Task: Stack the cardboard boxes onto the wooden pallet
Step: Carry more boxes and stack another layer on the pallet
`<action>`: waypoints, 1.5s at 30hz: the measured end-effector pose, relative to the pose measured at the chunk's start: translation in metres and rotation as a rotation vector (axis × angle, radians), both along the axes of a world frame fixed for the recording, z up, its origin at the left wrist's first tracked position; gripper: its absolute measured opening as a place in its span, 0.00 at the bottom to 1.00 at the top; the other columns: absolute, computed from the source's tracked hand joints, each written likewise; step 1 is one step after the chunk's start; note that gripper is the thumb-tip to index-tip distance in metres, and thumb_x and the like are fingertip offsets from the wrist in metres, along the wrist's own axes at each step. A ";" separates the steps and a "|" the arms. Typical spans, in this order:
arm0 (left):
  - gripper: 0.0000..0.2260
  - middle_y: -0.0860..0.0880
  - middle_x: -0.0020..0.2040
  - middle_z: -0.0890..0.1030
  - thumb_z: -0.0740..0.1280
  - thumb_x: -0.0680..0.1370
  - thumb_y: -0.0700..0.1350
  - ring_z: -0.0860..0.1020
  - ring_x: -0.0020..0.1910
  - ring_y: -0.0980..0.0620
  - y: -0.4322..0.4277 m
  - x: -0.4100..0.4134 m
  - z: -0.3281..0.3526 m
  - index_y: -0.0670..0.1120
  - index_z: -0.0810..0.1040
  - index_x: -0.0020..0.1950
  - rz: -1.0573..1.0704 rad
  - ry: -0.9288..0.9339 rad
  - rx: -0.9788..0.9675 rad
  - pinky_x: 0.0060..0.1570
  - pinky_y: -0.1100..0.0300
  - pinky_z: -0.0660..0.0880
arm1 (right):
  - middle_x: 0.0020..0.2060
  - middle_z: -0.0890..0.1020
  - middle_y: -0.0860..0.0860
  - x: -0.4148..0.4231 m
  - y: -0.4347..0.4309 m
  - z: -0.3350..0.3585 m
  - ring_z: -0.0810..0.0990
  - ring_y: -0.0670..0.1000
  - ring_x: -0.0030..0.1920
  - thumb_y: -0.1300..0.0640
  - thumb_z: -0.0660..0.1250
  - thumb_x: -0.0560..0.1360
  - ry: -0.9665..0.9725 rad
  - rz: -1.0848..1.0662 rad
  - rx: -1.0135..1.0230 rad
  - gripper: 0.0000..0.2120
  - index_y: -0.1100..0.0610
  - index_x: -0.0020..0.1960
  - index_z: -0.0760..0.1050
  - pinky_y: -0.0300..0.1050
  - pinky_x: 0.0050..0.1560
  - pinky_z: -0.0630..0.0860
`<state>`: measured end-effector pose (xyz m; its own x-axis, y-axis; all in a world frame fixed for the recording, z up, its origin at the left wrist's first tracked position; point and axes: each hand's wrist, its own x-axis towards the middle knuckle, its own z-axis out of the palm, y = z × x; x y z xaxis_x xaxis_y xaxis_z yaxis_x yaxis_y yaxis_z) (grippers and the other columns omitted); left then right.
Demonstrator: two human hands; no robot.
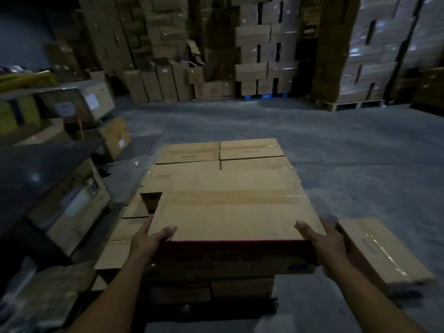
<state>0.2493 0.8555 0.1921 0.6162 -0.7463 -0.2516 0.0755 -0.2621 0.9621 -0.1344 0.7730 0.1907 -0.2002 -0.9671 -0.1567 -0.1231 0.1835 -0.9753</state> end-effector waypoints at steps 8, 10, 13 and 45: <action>0.32 0.45 0.58 0.82 0.80 0.68 0.45 0.82 0.48 0.49 -0.027 0.193 -0.037 0.53 0.74 0.71 -0.045 0.032 0.086 0.47 0.54 0.81 | 0.52 0.79 0.53 0.196 -0.045 -0.063 0.77 0.55 0.53 0.50 0.76 0.73 0.014 0.064 0.052 0.22 0.52 0.64 0.75 0.52 0.58 0.75; 0.25 0.45 0.55 0.81 0.73 0.75 0.37 0.80 0.42 0.56 -0.036 0.229 -0.049 0.50 0.73 0.71 -0.071 0.039 0.102 0.40 0.59 0.79 | 0.52 0.80 0.52 0.233 -0.052 -0.073 0.78 0.54 0.53 0.51 0.77 0.72 0.019 0.044 0.086 0.24 0.55 0.65 0.76 0.48 0.56 0.73; 0.29 0.48 0.56 0.81 0.72 0.76 0.38 0.80 0.46 0.54 -0.050 0.271 -0.067 0.53 0.70 0.75 -0.135 0.062 0.163 0.45 0.53 0.79 | 0.52 0.84 0.52 0.266 -0.063 -0.091 0.82 0.54 0.53 0.49 0.78 0.70 0.050 0.030 0.135 0.23 0.54 0.62 0.79 0.47 0.53 0.76; 0.47 0.48 0.70 0.74 0.83 0.63 0.50 0.80 0.59 0.39 -0.136 0.336 -0.247 0.51 0.64 0.78 -0.014 -0.004 0.525 0.63 0.42 0.75 | 0.59 0.82 0.58 0.321 -0.179 -0.220 0.79 0.62 0.59 0.53 0.76 0.73 0.405 0.157 0.441 0.29 0.57 0.71 0.72 0.60 0.62 0.76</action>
